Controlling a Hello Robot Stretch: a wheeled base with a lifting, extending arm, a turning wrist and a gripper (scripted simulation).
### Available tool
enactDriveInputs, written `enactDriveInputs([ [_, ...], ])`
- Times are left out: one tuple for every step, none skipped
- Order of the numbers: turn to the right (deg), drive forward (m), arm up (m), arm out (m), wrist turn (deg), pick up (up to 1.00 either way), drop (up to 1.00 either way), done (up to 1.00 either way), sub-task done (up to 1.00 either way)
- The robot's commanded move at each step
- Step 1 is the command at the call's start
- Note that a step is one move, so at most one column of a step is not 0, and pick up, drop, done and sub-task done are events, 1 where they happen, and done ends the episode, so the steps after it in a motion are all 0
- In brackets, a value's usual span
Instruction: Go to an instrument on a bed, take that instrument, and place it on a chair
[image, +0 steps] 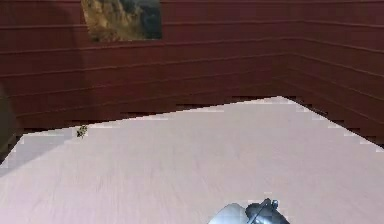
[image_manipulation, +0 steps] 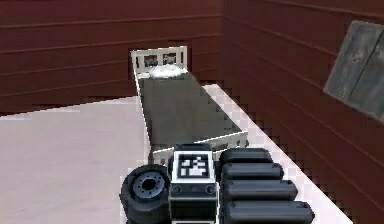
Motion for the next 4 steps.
enactDriveInputs([
  [-39.0, 0.00, 0.00, 0.00, 0.0, 0.00, 0.00, 0.00, 0.00],
  [0.0, 0.25, 0.00, 0.00, 0.0, 0.00, 0.00, 0.00, 0.00],
  [-45.0, 0.00, 0.00, 0.00, 0.0, 0.00, 0.00, 0.00, 0.00],
  [-39.0, 0.00, 0.00, 0.00, 0.0, 0.00, 0.00, 0.00, 0.00],
])
